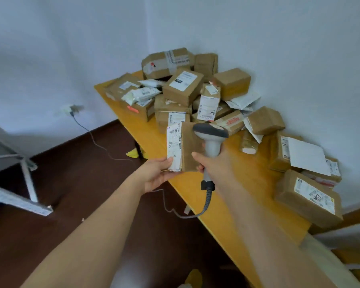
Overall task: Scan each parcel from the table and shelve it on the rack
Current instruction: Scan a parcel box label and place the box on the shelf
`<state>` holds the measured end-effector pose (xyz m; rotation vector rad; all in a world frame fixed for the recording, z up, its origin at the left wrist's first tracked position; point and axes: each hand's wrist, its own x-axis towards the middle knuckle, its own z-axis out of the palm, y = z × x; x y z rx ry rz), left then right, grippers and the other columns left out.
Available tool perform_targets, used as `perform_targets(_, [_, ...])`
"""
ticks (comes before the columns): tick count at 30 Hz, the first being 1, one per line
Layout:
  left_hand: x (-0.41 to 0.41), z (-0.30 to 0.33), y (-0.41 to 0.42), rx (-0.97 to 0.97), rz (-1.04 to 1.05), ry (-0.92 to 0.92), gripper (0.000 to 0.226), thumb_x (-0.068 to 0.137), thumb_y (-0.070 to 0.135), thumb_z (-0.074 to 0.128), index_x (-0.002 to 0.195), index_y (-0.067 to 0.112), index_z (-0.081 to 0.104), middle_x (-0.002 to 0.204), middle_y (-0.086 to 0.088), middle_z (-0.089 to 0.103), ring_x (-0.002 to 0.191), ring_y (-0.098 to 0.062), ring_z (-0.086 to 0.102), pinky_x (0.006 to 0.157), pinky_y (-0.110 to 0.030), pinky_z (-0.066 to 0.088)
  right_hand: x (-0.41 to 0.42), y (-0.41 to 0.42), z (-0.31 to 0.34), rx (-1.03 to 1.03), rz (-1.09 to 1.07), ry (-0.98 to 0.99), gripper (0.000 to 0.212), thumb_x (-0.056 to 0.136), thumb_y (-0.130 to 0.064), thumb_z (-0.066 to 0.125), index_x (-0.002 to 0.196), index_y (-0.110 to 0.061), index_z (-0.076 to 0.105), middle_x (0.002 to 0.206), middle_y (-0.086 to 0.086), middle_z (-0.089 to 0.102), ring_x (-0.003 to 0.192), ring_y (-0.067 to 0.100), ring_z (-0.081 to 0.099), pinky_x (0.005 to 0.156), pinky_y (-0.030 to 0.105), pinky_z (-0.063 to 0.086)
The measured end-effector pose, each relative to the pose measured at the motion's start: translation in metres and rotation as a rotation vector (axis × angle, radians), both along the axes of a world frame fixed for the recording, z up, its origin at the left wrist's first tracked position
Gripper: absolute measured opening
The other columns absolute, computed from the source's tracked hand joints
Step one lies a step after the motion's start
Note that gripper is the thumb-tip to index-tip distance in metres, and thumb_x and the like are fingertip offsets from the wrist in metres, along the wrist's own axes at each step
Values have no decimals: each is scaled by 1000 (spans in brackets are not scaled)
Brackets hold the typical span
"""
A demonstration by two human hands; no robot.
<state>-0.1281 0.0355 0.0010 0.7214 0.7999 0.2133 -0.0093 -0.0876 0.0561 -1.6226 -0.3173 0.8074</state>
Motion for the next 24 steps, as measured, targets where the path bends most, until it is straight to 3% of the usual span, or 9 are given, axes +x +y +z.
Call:
perform_targets(2, [-49,21,16,-1,50,-56,26,101,6,45,122,-3,57,114,-20,68,107,-30,64,81,-32,60,-46,26,14,40,43,-80,58,78,-5,81,126,-15,50,111,7,62,85,18,66,57,20,54])
perform_targets(4, [-104,36,31,17,87,-97,21,100,7,46,116,1,58,107,-18,70,104,-31,66,85,-37,58,-98,50,27,84,78,-140,59,76,-9,83,123,-18,49,112,5,63,93,19,67,61,21,56])
perform_targets(8, [-250,60,64,102,167,-129,35,89,19,62,121,14,52,123,-15,65,116,-33,62,97,-50,50,-226,98,48,192,215,-117,55,78,-19,83,122,-16,52,106,7,66,70,12,62,55,18,50])
perform_targets(11, [-373,81,83,187,257,-151,31,84,19,66,114,18,64,122,-12,67,118,-35,60,104,-58,41,-330,137,57,236,374,-53,57,77,-22,84,125,-15,55,105,8,71,69,12,64,56,21,50])
perform_targets(13, [-450,92,94,221,349,-121,46,81,20,68,126,19,60,128,-14,63,120,-37,58,103,-60,41,-399,161,64,258,497,12,51,79,-16,82,124,-13,57,104,7,73,71,14,66,56,22,50])
perform_targets(16, [-551,105,103,211,552,-67,60,74,17,73,132,14,57,136,-18,57,122,-38,57,100,-59,45,-491,195,72,262,679,56,45,80,-11,79,120,-10,58,101,12,72,69,15,64,55,22,49])
perform_targets(19, [-624,107,109,217,695,-12,54,75,14,73,127,13,60,130,-15,62,117,-35,61,104,-56,43,-563,226,76,248,809,41,37,82,-7,76,114,-6,58,91,14,68,62,15,59,52,23,47])
perform_targets(24, [-701,107,138,199,873,92,55,73,28,78,123,13,63,116,-16,67,105,-35,67,97,-50,51,-646,278,73,194,876,-8,26,86,-14,71,107,-5,58,77,9,60,49,12,50,52,26,46])
